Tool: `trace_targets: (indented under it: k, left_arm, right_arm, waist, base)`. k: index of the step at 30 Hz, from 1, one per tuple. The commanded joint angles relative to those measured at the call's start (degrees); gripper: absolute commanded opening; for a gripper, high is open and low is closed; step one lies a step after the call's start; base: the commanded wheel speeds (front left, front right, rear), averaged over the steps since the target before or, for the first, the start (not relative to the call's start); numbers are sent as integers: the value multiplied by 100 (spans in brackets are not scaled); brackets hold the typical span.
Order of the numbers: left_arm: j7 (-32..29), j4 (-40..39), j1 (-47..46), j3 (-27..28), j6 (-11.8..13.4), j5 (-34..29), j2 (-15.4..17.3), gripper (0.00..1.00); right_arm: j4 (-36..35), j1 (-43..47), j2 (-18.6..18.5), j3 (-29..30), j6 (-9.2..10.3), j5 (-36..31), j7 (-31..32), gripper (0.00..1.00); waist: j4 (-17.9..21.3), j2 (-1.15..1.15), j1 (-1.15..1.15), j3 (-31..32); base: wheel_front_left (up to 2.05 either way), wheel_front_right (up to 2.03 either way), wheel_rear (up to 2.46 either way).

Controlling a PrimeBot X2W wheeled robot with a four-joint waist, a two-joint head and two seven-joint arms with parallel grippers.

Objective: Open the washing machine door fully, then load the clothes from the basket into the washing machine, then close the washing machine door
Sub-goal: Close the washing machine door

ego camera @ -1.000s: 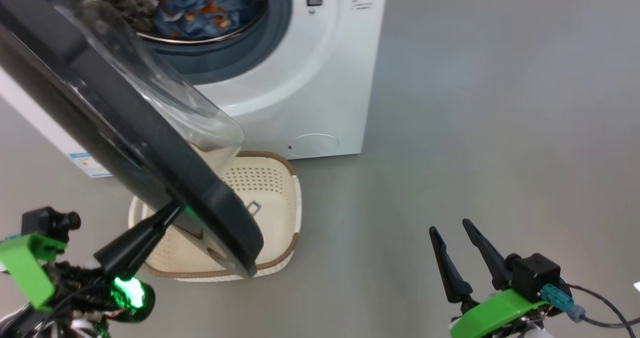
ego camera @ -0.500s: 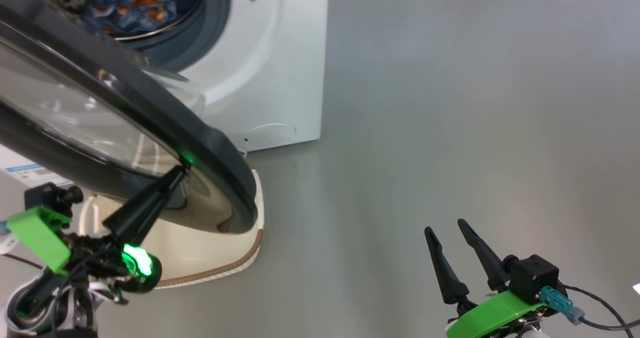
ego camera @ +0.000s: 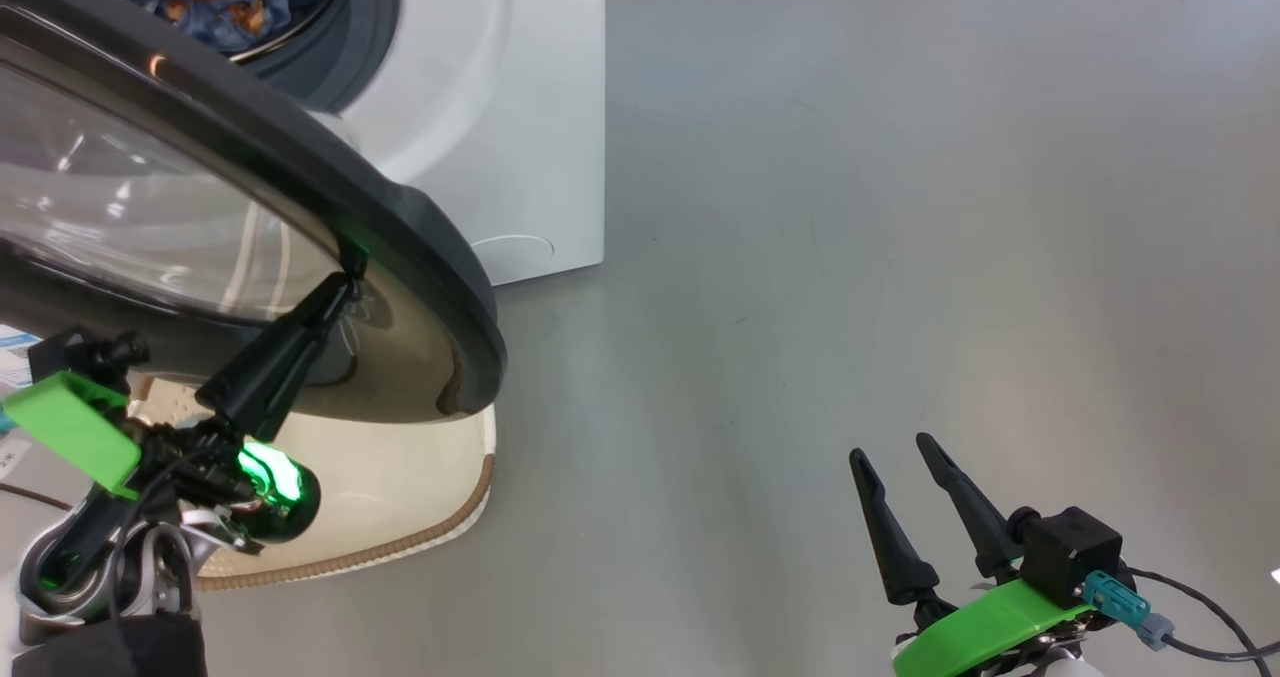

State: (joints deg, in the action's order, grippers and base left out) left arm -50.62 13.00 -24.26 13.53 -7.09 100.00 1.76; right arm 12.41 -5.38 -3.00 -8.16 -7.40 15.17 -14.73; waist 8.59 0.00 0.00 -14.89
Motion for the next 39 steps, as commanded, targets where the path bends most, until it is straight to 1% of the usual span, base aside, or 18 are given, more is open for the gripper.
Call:
trace_targets:
  k: [1,6,10,17,26,30,31,32,33,39]
  left_arm:
    - [37,-122,-113,146,-38,-58,113,0]
    - [170,-108,12,132,-39,30,112,0]
    - [399,-124,202,140,-39,74,112,0]
    - [741,-186,543,115,-39,146,112,0]
    - [1311,-338,1047,21,-39,325,112,0]
    - [1704,-397,1244,94,-39,282,112,0]
    - [1822,-408,1276,120,-39,257,112,26]
    - [1915,-401,1310,128,-39,276,112,57]
    - [1989,-395,1342,136,-39,293,112,100]
    - [2312,-445,1559,227,-39,288,112,100]
  right_arm:
    - [-145,20,13,-99,-9,76,-27,100]
    - [-99,25,13,-79,-9,58,-27,100]
    - [-27,5,13,-55,-9,23,-27,100]
    - [96,29,13,-43,-9,24,-27,100]
    - [196,162,13,17,-9,63,-27,100]
    - [211,164,13,21,-9,60,-27,100]
    - [215,164,13,24,-9,61,-27,100]
    - [221,166,13,27,-9,60,-27,100]
    - [226,169,13,28,-9,60,-27,100]
    - [253,170,13,32,-9,62,-27,100]
  waist:
    - [-36,0,0,19]
    - [-189,0,0,139]
    - [-362,0,0,304]
    - [-503,0,0,591]
    - [-688,0,0,907]
    - [-737,0,0,968]
    - [-751,0,0,980]
    - [-765,0,0,993]
    - [-777,0,0,1004]
    - [-846,0,0,1054]
  base:
    - [0,0,0]
    - [0,0,0]
    - [0,0,0]
    - [0,0,0]
    - [0,0,0]
    - [0,0,0]
    - [0,0,0]
    - [0,0,0]
    - [0,0,0]
    - [0,0,0]
